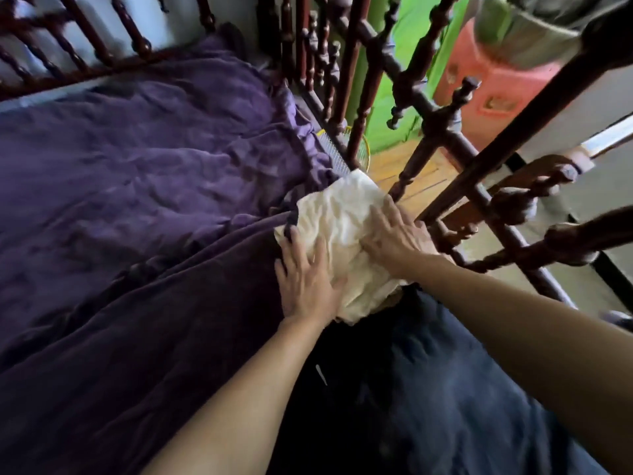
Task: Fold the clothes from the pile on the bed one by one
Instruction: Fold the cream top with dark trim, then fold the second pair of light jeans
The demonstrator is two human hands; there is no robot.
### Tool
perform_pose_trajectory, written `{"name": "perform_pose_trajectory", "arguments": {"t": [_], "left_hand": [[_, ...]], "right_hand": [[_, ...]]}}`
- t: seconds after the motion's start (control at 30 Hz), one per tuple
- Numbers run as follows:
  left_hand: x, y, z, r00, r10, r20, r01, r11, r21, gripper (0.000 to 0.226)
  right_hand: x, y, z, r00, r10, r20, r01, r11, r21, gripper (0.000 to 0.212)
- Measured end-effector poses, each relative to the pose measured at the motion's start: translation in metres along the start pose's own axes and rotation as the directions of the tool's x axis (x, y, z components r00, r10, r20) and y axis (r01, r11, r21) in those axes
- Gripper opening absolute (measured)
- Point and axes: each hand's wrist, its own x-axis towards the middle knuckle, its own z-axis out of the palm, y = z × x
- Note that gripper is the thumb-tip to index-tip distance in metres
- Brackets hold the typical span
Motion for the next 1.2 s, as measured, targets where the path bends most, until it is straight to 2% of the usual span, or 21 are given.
{"name": "perform_pose_trajectory", "arguments": {"t": [0.1, 0.23, 0.37, 0.47, 0.57, 0.63, 0.7, 0.8, 1.0, 1.07, 1.2], "left_hand": [[0.008, -0.021, 0.029, 0.994, 0.097, 0.052, -0.102, 0.989, 0.103, 0.094], [0.008, -0.031, 0.043, 0.991, 0.079, 0.106, -0.090, 0.991, 0.099, 0.099], [-0.002, -0.020, 0.030, 0.991, 0.051, 0.122, -0.064, 0.992, 0.108, 0.100], [-0.024, -0.015, 0.010, 0.987, 0.022, 0.156, -0.032, 0.998, 0.062, 0.085], [-0.060, -0.016, -0.012, 0.983, 0.011, 0.184, -0.019, 0.999, 0.039, 0.059], [-0.089, -0.021, -0.026, 0.978, -0.016, 0.210, 0.008, 0.999, 0.038, 0.041], [-0.120, -0.027, -0.042, 0.974, -0.049, 0.223, 0.049, 0.999, 0.008, 0.031], [-0.173, -0.040, -0.064, 0.977, -0.099, 0.187, 0.103, 0.995, -0.012, 0.027], [-0.306, -0.077, -0.094, 0.968, -0.239, 0.074, 0.242, 0.970, -0.021, 0.022], [-0.353, -0.093, -0.103, 0.953, -0.293, 0.074, 0.296, 0.955, -0.023, 0.022], [-0.434, -0.131, -0.128, 0.912, -0.409, 0.011, 0.409, 0.912, -0.015, 0.022]], "right_hand": [[-0.007, 0.008, 0.037, 1.000, -0.004, 0.022, 0.004, 1.000, -0.008, 0.075], [-0.008, 0.012, 0.058, 0.999, 0.017, 0.032, -0.014, 0.996, -0.087, 0.076], [-0.012, 0.010, 0.041, 0.998, 0.015, 0.068, -0.013, 0.999, -0.030, 0.078], [-0.032, 0.004, 0.018, 0.990, 0.037, 0.133, -0.032, 0.999, -0.036, 0.078], [-0.065, -0.004, -0.009, 0.995, 0.041, 0.096, -0.039, 0.999, -0.030, 0.061], [-0.092, -0.011, -0.026, 1.000, -0.013, 0.027, 0.014, 0.999, -0.042, 0.047], [-0.122, -0.024, -0.038, 0.997, -0.076, -0.025, 0.077, 0.997, 0.019, 0.038], [-0.172, -0.050, -0.045, 0.974, -0.203, -0.099, 0.211, 0.974, 0.083, 0.027], [-0.267, -0.112, -0.038, 0.864, -0.466, -0.189, 0.486, 0.871, 0.077, 0.022], [-0.297, -0.136, -0.033, 0.836, -0.517, -0.181, 0.536, 0.840, 0.077, 0.024], [-0.345, -0.185, -0.029, 0.770, -0.634, -0.074, 0.638, 0.768, 0.062, 0.024]]}}
